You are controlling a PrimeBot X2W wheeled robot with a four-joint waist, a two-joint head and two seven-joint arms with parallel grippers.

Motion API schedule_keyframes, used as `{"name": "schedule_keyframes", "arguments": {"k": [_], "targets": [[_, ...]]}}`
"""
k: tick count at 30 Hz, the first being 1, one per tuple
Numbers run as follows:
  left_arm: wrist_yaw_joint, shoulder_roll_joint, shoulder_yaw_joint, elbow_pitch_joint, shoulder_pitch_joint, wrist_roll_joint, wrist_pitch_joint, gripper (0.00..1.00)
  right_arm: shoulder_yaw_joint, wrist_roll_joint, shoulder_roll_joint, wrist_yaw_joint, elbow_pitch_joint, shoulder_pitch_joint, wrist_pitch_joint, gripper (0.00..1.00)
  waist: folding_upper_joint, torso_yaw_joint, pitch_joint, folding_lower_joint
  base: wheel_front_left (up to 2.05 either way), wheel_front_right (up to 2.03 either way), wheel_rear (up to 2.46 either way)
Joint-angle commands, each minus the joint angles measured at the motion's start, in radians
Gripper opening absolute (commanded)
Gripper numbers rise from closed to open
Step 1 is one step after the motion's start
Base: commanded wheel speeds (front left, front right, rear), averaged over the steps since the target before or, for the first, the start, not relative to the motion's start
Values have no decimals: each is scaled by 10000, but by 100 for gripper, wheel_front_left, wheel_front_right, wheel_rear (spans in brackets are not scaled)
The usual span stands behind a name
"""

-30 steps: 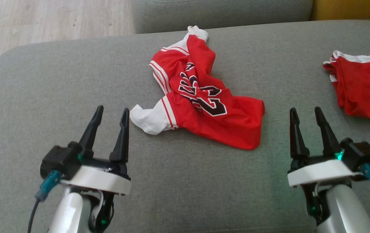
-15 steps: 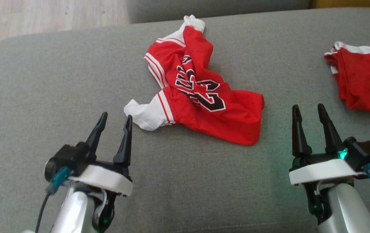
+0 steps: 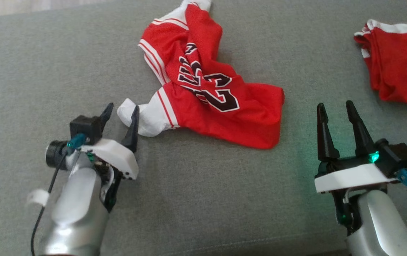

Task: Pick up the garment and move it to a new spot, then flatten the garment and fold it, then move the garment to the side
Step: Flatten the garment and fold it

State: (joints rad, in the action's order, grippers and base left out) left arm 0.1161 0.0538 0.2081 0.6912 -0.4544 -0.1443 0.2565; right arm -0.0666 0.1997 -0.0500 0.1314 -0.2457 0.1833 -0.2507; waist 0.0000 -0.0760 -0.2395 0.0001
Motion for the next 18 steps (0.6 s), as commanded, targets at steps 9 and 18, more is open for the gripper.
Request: {"name": "schedule_keyframes", "arguments": {"k": [9, 18], "targets": [[-74, 553, 395, 2192, -1355, 744, -156, 100, -122, 64, -3, -7, 293, 378, -92, 100, 0, -267, -83, -1, 0, 0, 0], [-141, 454, 342, 1965, -1573, 480, 42, 0, -163, 156, -3, -7, 137, 346, -100, 100, 0, -77, 129, -1, 0, 0, 0]]}}
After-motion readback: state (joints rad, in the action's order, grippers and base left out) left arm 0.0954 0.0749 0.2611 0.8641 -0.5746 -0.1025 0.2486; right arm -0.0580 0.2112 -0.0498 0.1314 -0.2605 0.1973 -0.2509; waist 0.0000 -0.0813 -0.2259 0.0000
